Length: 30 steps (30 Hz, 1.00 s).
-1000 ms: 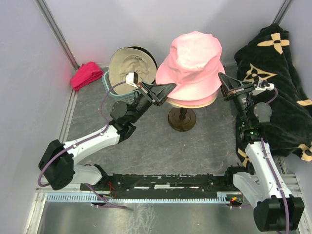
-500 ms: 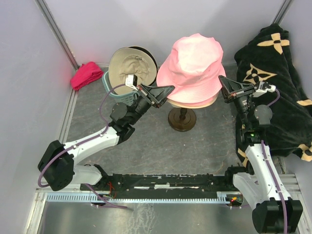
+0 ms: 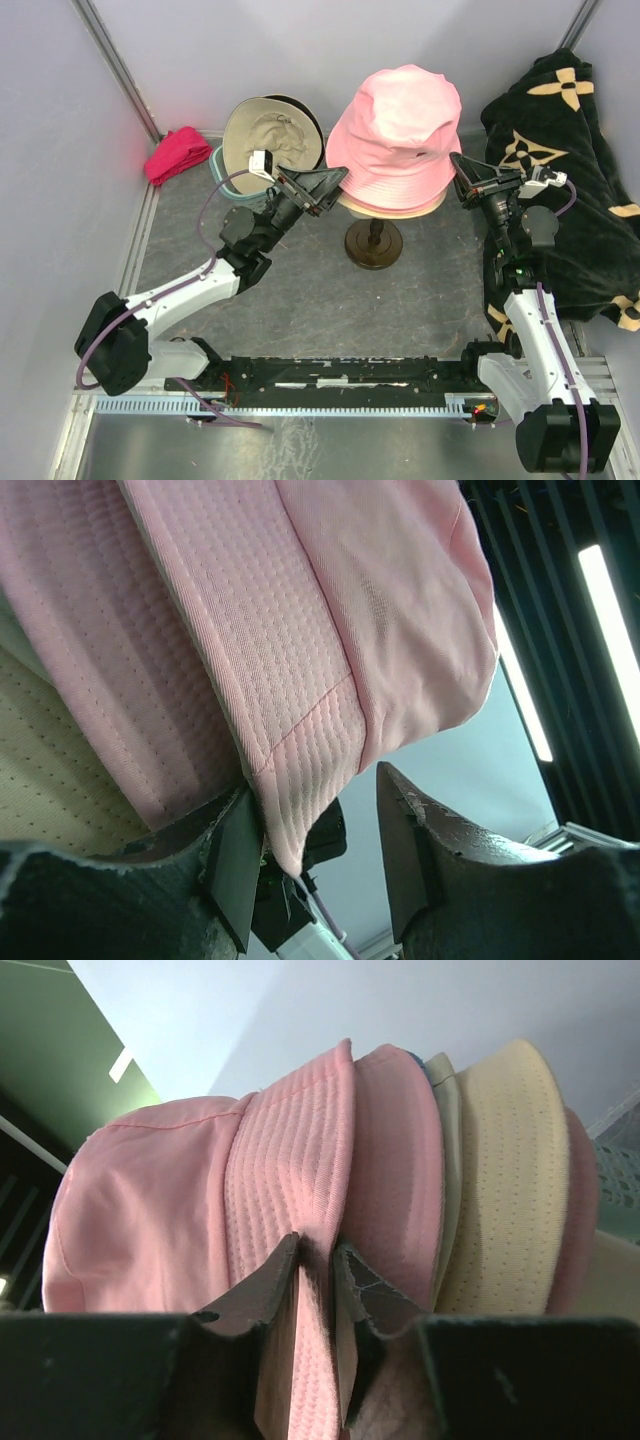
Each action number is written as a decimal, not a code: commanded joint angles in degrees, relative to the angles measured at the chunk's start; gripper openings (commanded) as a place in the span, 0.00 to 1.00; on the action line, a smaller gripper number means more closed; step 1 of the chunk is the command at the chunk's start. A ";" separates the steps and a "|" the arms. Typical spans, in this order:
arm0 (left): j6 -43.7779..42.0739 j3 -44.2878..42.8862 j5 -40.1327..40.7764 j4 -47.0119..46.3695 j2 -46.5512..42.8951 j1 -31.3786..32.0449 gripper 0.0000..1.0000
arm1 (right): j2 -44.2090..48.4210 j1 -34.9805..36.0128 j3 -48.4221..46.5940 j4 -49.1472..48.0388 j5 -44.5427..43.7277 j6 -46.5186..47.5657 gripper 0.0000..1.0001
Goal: Stack the hats
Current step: Stack the hat on the hat.
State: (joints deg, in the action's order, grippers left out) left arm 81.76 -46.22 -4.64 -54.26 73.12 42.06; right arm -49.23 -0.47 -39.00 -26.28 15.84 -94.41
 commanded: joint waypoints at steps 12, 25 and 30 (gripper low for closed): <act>-3.63 1.77 2.09 3.90 -6.16 -4.59 0.62 | -0.29 -0.52 -2.12 -1.17 -1.51 1.38 0.39; -0.10 -2.61 -4.70 1.54 -0.19 -11.71 0.66 | -1.77 -1.29 -2.08 -4.98 -2.02 -1.13 0.41; 3.41 -3.34 -7.10 -3.44 4.13 -13.43 0.66 | -2.76 -1.59 -2.52 -5.97 -1.88 -1.52 0.41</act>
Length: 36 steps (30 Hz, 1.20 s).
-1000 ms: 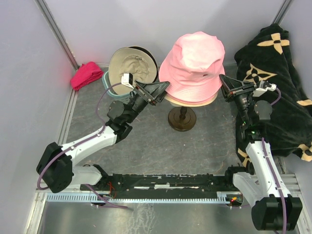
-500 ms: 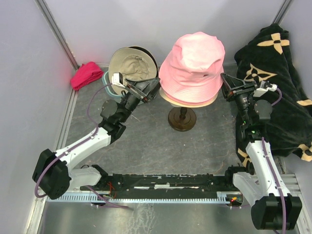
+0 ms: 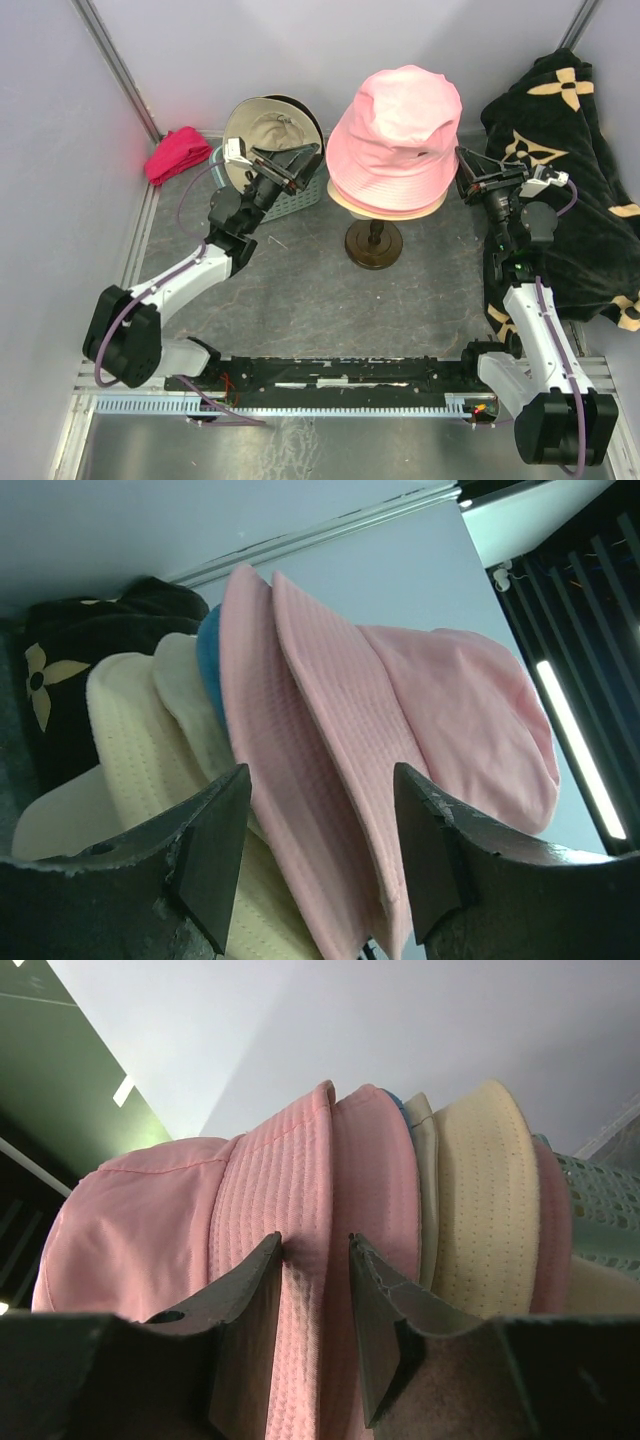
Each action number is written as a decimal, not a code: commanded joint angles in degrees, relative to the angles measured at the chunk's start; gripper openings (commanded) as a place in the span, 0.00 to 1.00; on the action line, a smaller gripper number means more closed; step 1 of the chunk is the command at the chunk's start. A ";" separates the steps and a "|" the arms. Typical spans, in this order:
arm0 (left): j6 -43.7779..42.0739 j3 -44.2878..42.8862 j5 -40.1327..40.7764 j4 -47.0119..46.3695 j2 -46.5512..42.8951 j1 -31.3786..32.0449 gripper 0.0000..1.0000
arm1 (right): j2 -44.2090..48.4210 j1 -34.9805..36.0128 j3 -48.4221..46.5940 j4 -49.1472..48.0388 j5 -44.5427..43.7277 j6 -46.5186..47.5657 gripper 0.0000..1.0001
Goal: Stack the hats
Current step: Stack the hat on the hat.
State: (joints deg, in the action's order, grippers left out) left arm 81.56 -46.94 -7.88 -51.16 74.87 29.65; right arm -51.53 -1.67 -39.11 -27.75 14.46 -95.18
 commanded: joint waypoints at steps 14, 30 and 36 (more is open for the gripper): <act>7.47 -13.90 -12.07 -11.22 12.07 -3.25 0.67 | -1.85 -0.59 -3.84 -5.81 0.30 -0.98 0.43; 11.75 -16.54 -19.81 -14.77 17.47 -4.35 0.66 | -3.95 -0.75 -5.07 -7.11 1.13 -1.51 0.43; 13.35 -20.41 -20.28 -16.67 20.86 -4.32 0.65 | -5.18 -0.72 -5.29 -8.14 1.96 -2.34 0.43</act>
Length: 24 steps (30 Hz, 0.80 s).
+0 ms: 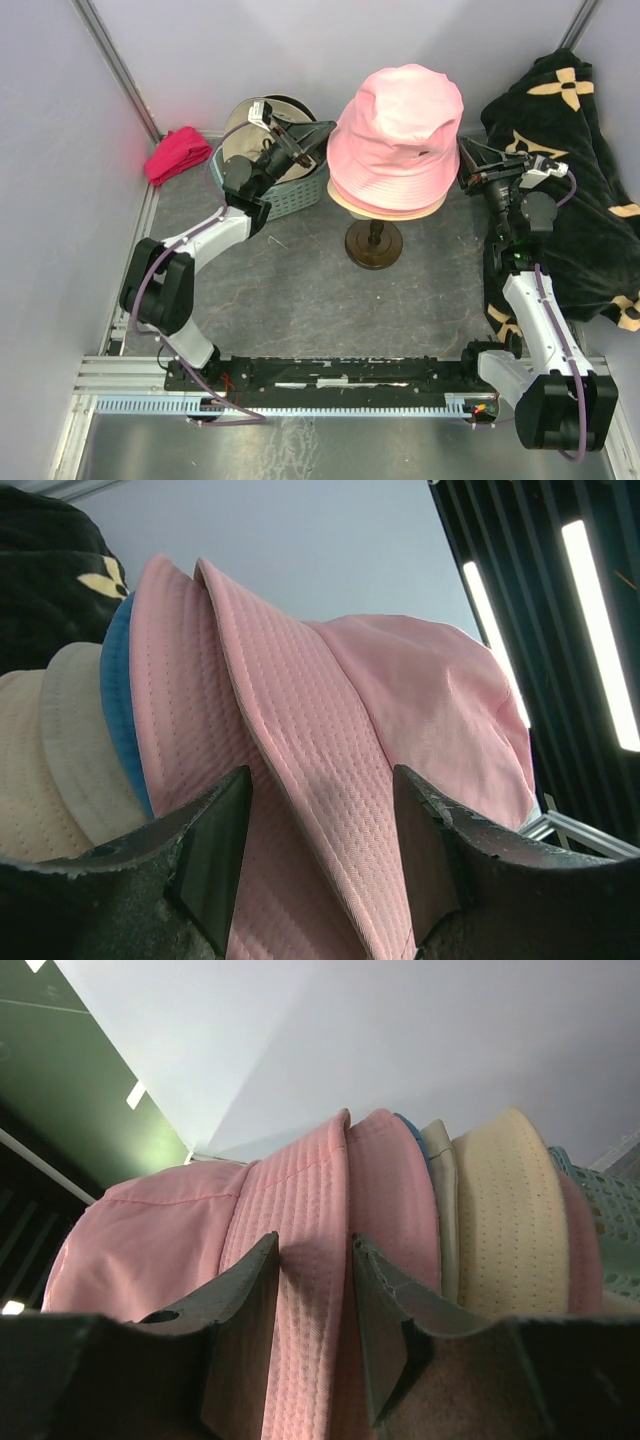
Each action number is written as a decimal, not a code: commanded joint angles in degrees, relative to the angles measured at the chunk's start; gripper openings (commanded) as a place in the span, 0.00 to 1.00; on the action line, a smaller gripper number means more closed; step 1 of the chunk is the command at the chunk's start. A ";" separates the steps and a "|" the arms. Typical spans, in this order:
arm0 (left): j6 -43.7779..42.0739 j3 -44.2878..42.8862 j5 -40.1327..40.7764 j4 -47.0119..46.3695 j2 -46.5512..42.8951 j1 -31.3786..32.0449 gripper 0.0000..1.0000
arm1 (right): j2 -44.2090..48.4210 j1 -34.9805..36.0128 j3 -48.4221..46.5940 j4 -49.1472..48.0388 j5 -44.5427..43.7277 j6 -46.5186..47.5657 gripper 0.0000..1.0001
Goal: Stack the hats
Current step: Stack the hat on the hat.
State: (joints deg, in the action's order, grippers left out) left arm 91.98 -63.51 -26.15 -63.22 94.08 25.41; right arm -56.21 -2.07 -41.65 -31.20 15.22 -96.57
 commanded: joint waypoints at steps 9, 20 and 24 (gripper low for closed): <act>6.39 -6.81 -2.96 -10.25 6.02 0.72 0.51 | -1.42 -0.32 -3.48 -5.37 1.78 -1.54 0.42; 8.17 -3.48 -0.91 -14.11 7.66 1.18 0.03 | -3.14 -0.35 -0.79 -9.54 0.59 -5.56 0.04; 7.77 -1.44 0.69 -14.72 7.60 1.29 0.03 | -2.14 -0.46 1.02 -8.50 -0.41 -4.65 0.02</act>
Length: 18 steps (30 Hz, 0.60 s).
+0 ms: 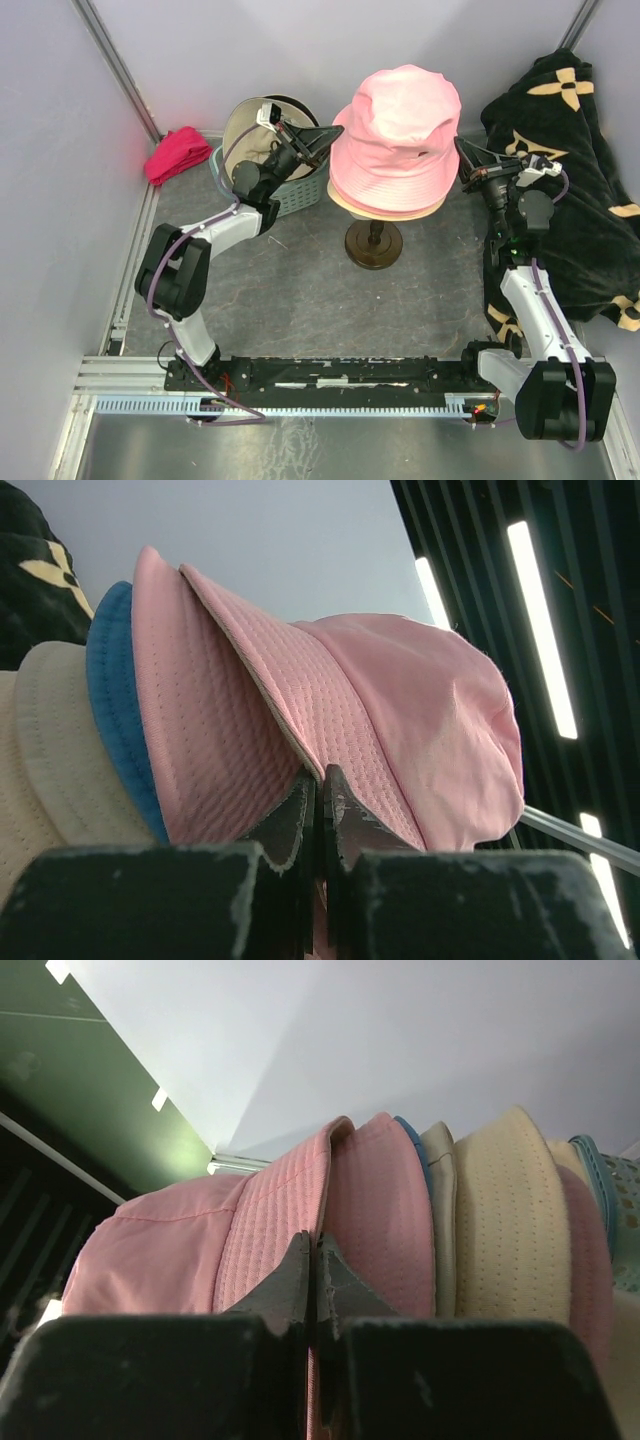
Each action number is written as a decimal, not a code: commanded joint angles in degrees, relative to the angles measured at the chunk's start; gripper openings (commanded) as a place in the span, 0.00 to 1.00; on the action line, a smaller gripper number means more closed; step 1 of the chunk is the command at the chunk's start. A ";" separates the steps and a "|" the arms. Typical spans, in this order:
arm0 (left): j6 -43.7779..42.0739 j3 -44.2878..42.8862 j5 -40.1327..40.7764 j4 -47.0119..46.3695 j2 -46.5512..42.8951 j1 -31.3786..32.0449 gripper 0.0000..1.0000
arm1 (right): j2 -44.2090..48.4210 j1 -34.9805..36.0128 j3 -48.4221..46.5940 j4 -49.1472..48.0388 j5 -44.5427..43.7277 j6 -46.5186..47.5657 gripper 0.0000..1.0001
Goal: Stack the hats
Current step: Stack the hat on the hat.
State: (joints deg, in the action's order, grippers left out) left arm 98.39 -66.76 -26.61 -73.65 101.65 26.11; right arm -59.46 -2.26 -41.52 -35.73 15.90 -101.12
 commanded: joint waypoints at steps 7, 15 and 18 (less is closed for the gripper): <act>1.37 4.15 2.55 -4.76 0.30 0.45 0.03 | 4.06 -0.33 1.75 2.44 -3.17 4.74 0.02; 2.22 6.31 2.70 -6.97 1.28 -0.08 0.03 | 5.17 -0.43 2.94 7.71 -3.47 8.02 0.02; 2.25 7.13 2.54 -7.21 1.27 -0.65 0.03 | 5.10 -0.44 3.92 8.88 -3.68 8.85 0.02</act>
State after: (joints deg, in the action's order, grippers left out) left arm 99.02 -61.78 -23.83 -79.24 101.73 26.74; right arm -54.85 -2.24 -39.68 -32.08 14.35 -95.94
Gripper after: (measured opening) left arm 0.054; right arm 0.034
